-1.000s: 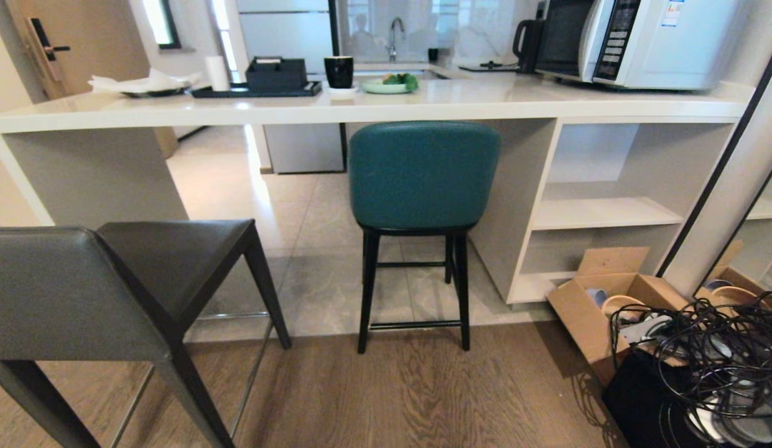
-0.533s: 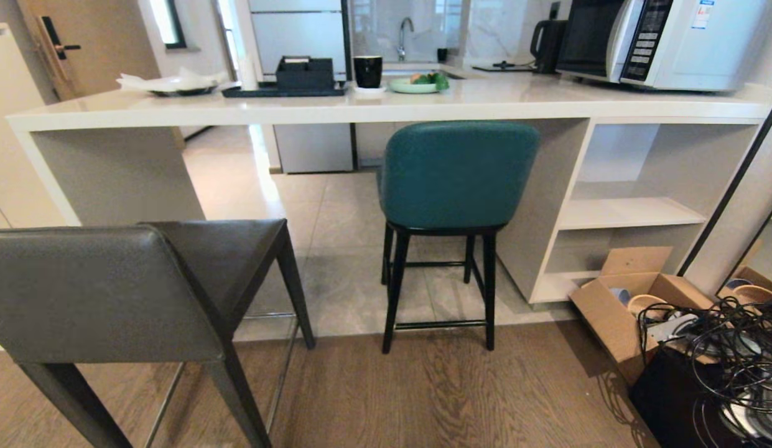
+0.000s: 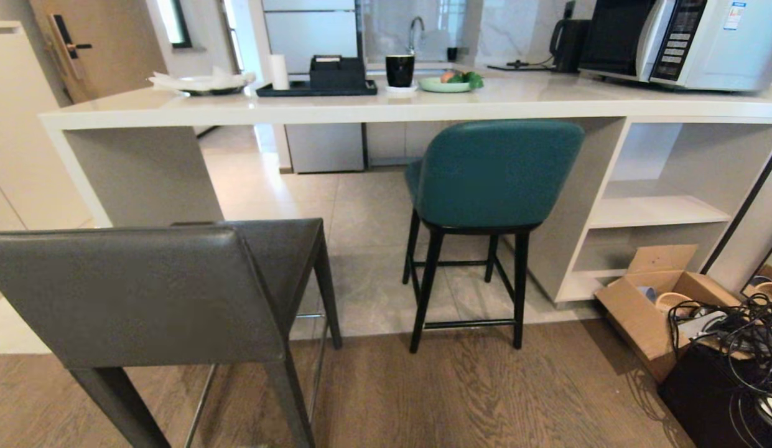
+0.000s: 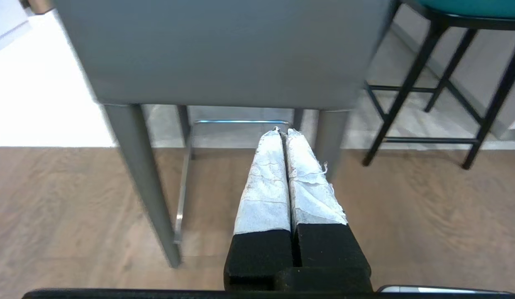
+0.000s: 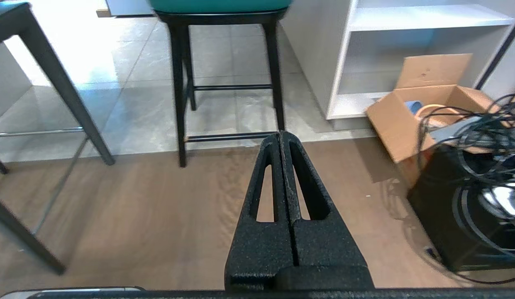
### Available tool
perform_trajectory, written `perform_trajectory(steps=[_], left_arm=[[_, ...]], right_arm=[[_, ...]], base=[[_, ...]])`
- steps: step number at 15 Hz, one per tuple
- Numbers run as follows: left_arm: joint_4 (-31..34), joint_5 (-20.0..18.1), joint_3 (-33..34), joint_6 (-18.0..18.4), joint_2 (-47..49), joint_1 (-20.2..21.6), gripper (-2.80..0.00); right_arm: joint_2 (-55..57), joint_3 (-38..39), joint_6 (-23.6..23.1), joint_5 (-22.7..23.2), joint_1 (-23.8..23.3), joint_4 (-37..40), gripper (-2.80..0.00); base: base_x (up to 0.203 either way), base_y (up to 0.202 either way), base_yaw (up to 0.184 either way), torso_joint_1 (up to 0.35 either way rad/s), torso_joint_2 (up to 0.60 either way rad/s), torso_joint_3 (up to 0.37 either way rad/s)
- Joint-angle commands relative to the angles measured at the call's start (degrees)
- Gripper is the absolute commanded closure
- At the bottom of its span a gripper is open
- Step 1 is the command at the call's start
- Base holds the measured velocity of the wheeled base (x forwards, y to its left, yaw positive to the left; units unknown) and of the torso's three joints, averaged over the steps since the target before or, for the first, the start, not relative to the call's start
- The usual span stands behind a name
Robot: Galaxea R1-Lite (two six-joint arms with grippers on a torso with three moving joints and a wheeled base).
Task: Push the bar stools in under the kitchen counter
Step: Push the gray chair back under the dining table
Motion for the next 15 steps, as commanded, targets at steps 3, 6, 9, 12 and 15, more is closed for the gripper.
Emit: perform_trajectory(steps=[3,6,9,12,15], left_arm=[[0.00,0.02,0.03,-0.04,0.13,0.01,0.00],[0.00,0.02,0.03,-0.04,0.13,0.01,0.00],[0.00,0.02,-0.04,-0.04,0.13,0.01,0.00],[0.06,0.02,-0.04,-0.04,0.13,0.01,0.00],[0.00,0.02,0.03,-0.04,0.13,0.01,0.00]], right_arm=[[0.07,0.09,-0.05,0.06,0.00,0.00,0.00],[0.07,0.09,-0.05,0.01,0.00,0.00,0.00],[0.07,0.09,-0.05,0.01,0.00,0.00,0.00],[0.07,0.09,-0.05,0.01,0.00,0.00,0.00],[0.07,0.09,-0.05,0.01,0.00,0.00,0.00]], base=[[0.000,0.198,-0.002,0.003,0.00,0.004],[0.000,0.197,-0.002,0.005,0.00,0.002],[0.000,0.197,0.000,0.000,0.00,0.002],[0.000,0.197,0.001,0.002,0.01,0.002],[0.000,0.197,0.000,0.001,0.00,0.002]])
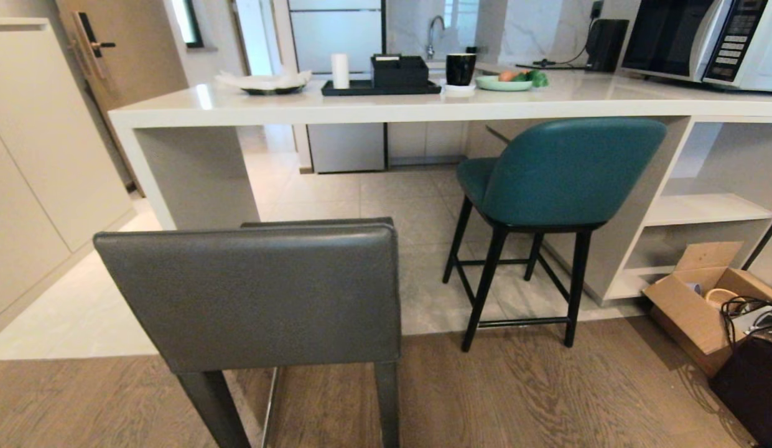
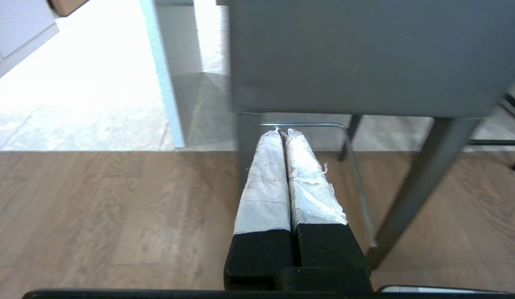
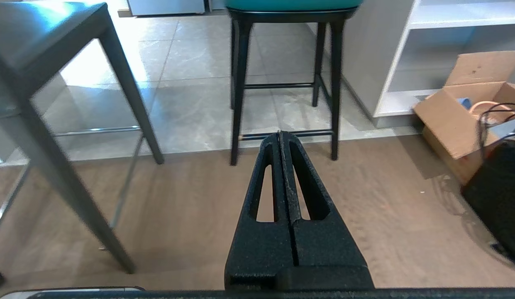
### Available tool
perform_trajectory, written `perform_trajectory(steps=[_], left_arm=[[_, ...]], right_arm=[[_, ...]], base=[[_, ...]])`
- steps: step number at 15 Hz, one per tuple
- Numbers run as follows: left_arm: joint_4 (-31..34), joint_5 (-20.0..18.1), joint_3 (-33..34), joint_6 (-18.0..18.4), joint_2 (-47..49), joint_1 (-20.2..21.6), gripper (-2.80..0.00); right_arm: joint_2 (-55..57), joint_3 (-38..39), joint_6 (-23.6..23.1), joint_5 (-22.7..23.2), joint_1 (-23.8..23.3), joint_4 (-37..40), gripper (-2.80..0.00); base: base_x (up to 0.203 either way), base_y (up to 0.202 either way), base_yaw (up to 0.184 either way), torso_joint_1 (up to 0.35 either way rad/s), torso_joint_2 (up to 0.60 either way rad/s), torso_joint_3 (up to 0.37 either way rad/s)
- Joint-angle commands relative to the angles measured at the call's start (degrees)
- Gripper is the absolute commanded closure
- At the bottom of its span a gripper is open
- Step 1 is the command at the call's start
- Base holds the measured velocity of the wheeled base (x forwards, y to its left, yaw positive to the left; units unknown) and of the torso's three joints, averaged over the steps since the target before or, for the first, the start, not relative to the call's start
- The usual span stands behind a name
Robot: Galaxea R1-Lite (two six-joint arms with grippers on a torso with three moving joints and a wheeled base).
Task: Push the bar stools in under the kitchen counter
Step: Push the gray chair back under the dining table
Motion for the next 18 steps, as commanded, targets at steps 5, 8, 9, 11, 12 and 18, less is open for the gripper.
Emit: perform_trajectory(steps=[5,8,9,11,12,18], left_arm=[[-0.03,0.00,-0.02,-0.06,0.08,0.01,0.00],[-0.03,0.00,0.00,-0.06,0.08,0.01,0.00],[-0.01,0.00,-0.07,-0.06,0.08,0.01,0.00],[-0.03,0.00,0.00,-0.06,0.08,0.01,0.00],[-0.03,0.00,0.00,-0.06,0.08,0.01,0.00],[0.01,0.00,-0.09,-0.06,0.08,0.01,0.00]], right_arm=[[0.07,0.09,-0.03,0.01,0.00,0.00,0.00],[0.07,0.09,0.06,0.01,0.00,0.00,0.00],[0.07,0.09,0.06,0.01,0.00,0.00,0.00],[0.07,0.09,0.15,0.01,0.00,0.00,0.00],[0.07,0.09,0.15,0.01,0.00,0.00,0.00],[0.07,0.09,0.24,0.01,0.00,0.00,0.00]], base=[[0.000,0.195,-0.002,0.001,0.00,0.004],[0.000,0.194,-0.002,0.002,0.01,0.003],[0.000,0.196,-0.001,0.005,0.00,0.002],[0.000,0.198,-0.001,0.002,0.00,0.004],[0.000,0.199,0.004,0.001,0.00,0.002],[0.000,0.098,0.000,0.002,0.00,0.003]])
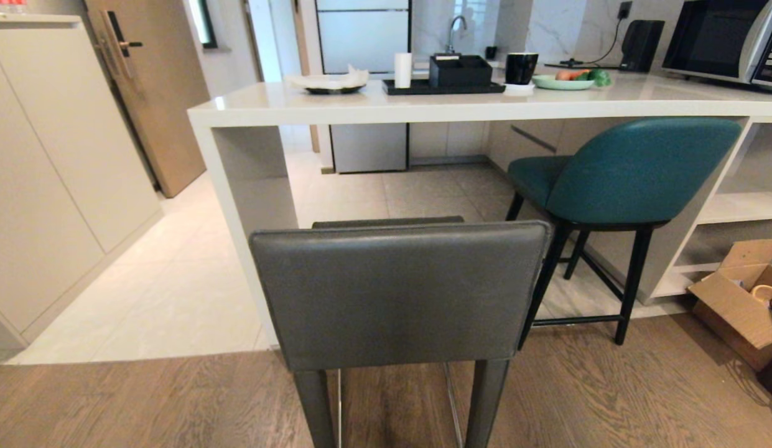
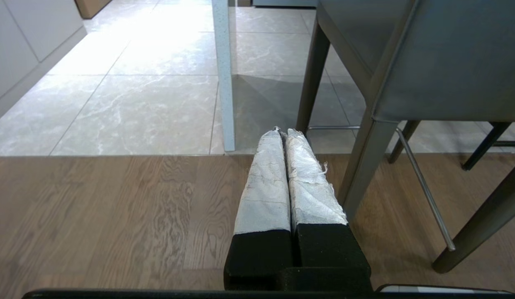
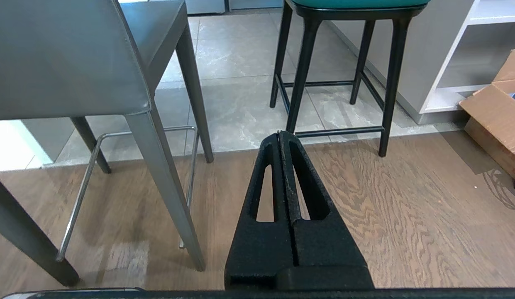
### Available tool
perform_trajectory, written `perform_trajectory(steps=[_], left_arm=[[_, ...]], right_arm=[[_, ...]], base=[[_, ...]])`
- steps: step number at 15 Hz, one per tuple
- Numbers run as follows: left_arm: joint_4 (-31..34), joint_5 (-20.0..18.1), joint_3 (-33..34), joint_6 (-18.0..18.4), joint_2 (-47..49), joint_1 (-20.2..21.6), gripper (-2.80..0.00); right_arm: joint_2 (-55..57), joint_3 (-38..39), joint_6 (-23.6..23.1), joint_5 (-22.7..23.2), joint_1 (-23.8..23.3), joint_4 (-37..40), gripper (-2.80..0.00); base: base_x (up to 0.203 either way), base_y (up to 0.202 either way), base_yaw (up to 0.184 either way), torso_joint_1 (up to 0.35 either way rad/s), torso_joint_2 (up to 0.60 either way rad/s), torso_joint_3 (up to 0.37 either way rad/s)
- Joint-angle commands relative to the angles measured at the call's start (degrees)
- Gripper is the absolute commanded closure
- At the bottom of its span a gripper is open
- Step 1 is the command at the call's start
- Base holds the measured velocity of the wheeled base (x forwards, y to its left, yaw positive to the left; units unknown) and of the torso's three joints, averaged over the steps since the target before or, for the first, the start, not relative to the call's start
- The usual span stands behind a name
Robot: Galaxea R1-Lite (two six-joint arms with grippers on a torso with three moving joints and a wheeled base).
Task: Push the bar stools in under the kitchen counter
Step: Push the gray chair back under the dining table
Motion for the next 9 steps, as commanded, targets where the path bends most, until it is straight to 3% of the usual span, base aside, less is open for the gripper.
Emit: perform_trajectory(steps=[1,9], left_arm=[[0.00,0.01,0.06,-0.02,0.08,-0.01,0.00],[-0.09,-0.08,0.06,0.68,0.08,-0.01,0.00]], right_arm=[[0.07,0.09,-0.04,0.01,0.00,0.00,0.00],[0.07,0.09,-0.04,0.01,0.00,0.00,0.00]], base=[[0.000,0.000,0.000,0.000,0.00,0.000],[0.000,0.000,0.000,0.000,0.00,0.000]])
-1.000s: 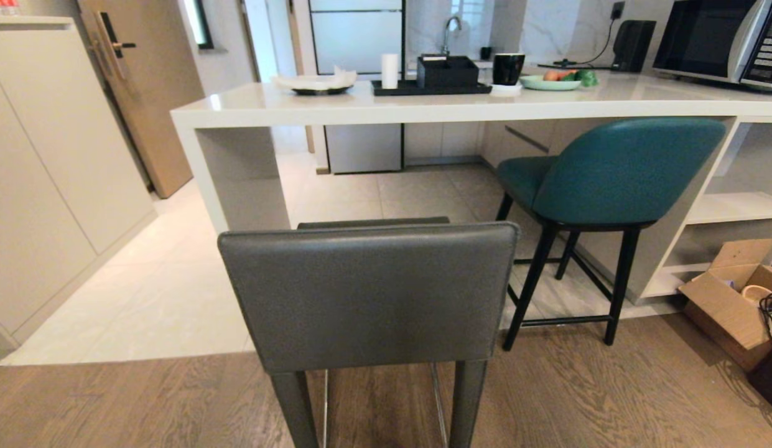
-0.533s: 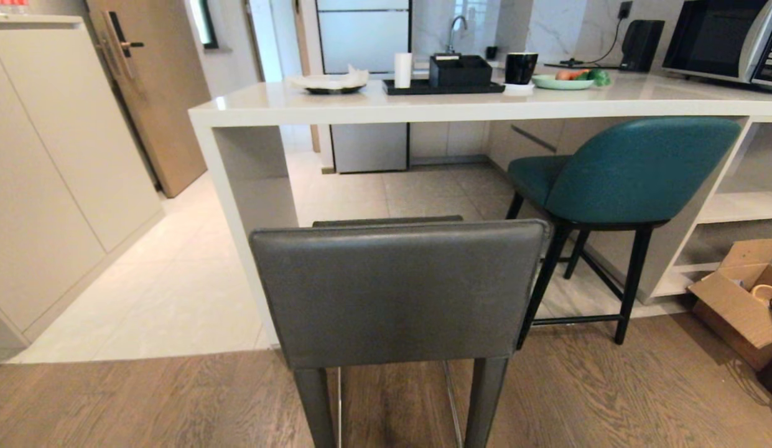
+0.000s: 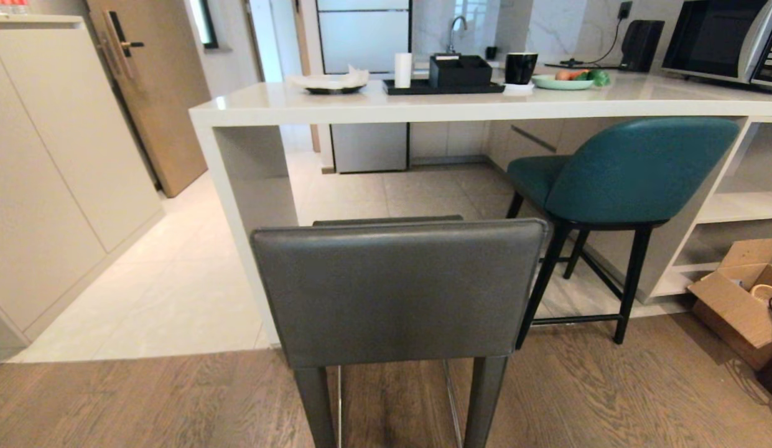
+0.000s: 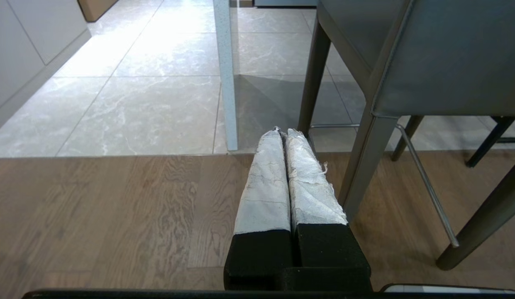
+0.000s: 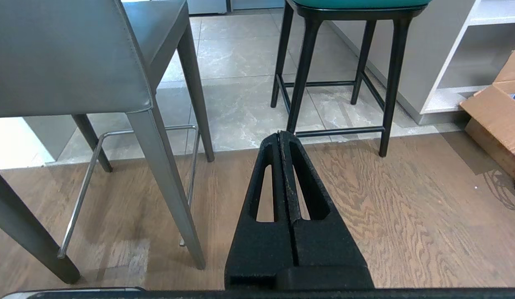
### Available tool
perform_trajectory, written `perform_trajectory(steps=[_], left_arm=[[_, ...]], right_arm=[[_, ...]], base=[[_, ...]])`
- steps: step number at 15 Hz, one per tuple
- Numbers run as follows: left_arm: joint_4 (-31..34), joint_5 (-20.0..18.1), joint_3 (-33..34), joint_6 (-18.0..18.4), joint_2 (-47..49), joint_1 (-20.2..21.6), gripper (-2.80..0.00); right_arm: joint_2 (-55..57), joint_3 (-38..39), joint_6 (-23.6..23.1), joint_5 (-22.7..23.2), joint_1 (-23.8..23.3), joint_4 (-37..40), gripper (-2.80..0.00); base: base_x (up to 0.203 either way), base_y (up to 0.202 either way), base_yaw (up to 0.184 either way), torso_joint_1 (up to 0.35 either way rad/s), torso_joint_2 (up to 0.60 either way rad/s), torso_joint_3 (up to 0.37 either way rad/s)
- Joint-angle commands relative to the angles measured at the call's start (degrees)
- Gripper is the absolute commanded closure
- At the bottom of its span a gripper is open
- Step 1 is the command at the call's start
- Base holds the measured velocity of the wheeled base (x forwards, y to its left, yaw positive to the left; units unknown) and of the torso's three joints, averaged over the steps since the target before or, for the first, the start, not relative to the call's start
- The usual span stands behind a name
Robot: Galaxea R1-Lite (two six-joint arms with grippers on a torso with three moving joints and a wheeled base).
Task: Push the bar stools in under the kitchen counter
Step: Push the gray chair back under the dining table
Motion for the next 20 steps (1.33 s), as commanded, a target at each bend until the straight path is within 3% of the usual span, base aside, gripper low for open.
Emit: perform_trajectory(steps=[1,6,15,20], left_arm=[[0.00,0.01,0.00,-0.50,0.08,0.01,0.00],[0.00,0.01,0.00,-0.29,0.08,0.01,0.00],[0.00,0.01,0.00,-0.29,0.08,0.01,0.00],[0.00,0.01,0.00,-0.56,0.16,0.01,0.00]], right_arm=[[0.07,0.09,0.01,0.01,0.00,0.02,0.00],[0.07,0.09,0.01,0.01,0.00,0.02,0.00],[0.07,0.09,0.01,0.01,0.00,0.02,0.00],[0.07,0.09,0.01,0.01,0.00,-0.07,0.00]], base=[[0.000,0.000,0.000,0.000,0.00,0.000],[0.016,0.000,0.000,0.000,0.00,0.001],[0.179,0.000,0.002,0.004,0.00,0.001],[0.000,0.000,0.000,0.000,0.00,0.000]])
